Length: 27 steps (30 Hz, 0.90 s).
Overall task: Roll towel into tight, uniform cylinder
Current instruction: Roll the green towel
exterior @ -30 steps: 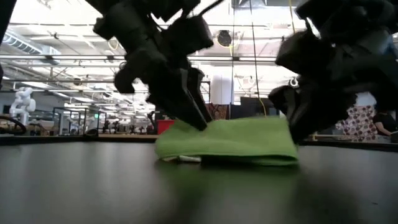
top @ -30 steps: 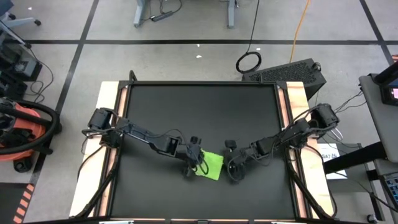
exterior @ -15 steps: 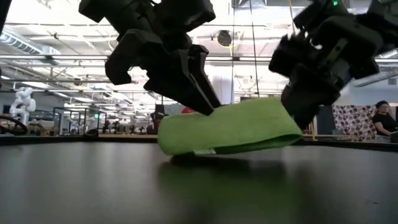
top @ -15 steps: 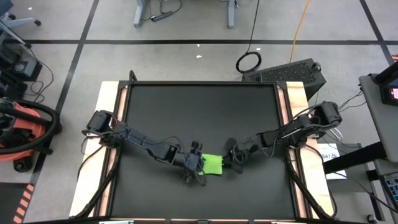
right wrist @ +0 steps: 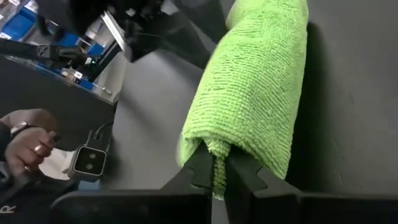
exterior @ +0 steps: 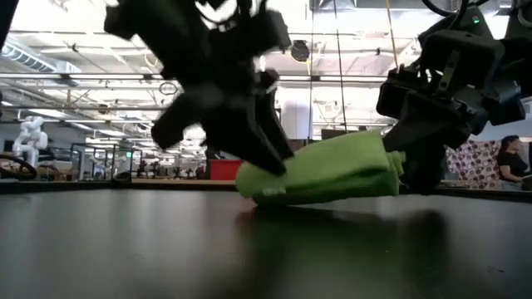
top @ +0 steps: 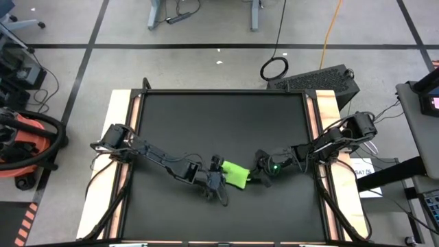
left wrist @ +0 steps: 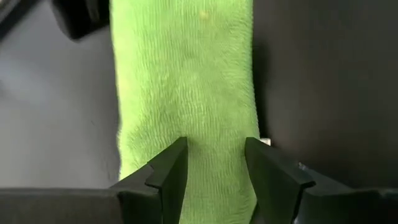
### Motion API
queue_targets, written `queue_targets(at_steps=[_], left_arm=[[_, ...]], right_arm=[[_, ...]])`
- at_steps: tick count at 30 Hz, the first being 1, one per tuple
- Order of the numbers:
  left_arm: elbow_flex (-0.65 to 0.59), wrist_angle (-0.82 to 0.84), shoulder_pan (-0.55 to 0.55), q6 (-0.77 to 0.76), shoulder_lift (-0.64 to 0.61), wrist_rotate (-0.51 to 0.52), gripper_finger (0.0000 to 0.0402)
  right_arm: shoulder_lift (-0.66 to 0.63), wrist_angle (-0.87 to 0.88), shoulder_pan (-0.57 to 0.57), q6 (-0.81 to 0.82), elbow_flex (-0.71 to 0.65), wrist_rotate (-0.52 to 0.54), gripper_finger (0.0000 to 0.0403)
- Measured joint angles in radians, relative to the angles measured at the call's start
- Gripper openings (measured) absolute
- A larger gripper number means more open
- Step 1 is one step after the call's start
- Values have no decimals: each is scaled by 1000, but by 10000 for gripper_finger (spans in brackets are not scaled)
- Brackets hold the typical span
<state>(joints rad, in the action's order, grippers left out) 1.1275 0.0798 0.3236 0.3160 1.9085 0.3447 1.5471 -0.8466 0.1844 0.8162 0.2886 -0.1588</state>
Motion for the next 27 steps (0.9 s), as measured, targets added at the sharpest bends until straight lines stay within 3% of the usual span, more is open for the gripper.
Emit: queue_targets(at_steps=[12, 16, 23, 27], left_arm=[[0, -94, -44, 15, 76, 49, 167], [0, -100, -44, 37, 76, 53, 167], [0, -97, -49, 35, 76, 32, 167], [0, -97, -49, 36, 76, 31, 167]], right_arm=[[0, 102, 0, 28, 1, -29, 48], [0, 107, 0, 5, 2, -77, 98], [-3, 93, -2, -9, 1, -186, 220], [-9, 136, 0, -26, 4, -232, 262]])
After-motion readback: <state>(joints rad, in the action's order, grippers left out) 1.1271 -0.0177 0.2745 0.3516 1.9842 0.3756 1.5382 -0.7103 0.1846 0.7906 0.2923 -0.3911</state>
